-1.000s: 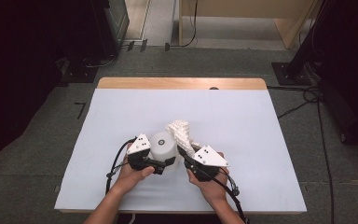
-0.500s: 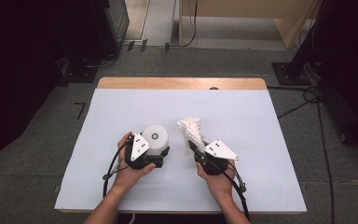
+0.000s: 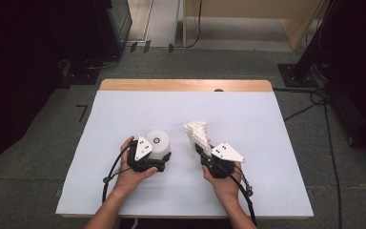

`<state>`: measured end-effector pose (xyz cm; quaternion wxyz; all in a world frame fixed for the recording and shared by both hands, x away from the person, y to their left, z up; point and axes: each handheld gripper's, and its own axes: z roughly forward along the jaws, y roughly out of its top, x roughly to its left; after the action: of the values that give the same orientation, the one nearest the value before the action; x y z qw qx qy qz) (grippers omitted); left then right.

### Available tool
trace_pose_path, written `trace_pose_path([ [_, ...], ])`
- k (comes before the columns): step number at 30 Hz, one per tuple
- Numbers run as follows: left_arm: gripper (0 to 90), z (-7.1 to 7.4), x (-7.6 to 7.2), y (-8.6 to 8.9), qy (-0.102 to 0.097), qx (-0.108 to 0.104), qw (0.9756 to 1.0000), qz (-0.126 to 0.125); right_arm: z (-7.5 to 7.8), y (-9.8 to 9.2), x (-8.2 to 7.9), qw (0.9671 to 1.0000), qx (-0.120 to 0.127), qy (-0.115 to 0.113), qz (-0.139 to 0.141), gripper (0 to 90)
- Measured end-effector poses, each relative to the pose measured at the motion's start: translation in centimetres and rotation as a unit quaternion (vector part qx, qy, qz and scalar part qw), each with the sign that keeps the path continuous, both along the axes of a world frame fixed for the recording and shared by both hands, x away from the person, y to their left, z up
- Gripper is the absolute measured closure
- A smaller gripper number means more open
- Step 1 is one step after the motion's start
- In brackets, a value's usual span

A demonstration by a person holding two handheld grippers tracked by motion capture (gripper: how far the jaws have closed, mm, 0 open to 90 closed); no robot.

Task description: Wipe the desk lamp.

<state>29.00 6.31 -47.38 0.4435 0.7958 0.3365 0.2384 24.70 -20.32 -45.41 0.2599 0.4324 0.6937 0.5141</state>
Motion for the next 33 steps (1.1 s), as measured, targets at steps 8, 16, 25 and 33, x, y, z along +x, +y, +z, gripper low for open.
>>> trace_pose_path([
  [8, 3.7, 0.3, -1.4, -1.6, 0.013, -0.034, 0.993, 0.112, -0.1, 0.0, 0.2, 1.0, 0.001, 0.004, -0.001, 76.0],
  [16, 8.8, 0.2, -1.3, -1.7, 0.023, -0.045, 0.9896, 0.134, -0.5, 0.5, 0.1, 0.9999, -0.007, 0.011, 0.007, 76.0],
  [25, 8.9, 1.9, 0.0, 1.4, 0.086, -0.19, 0.9766, -0.051, -0.8, 1.6, -0.1, 0.9994, -0.015, 0.013, 0.029, 76.0],
  [33, 8.9, 2.1, -0.1, 0.7, 0.104, -0.182, 0.9714, -0.111, -0.6, 3.3, -1.0, 0.9977, -0.025, -0.005, 0.063, 76.0],
])
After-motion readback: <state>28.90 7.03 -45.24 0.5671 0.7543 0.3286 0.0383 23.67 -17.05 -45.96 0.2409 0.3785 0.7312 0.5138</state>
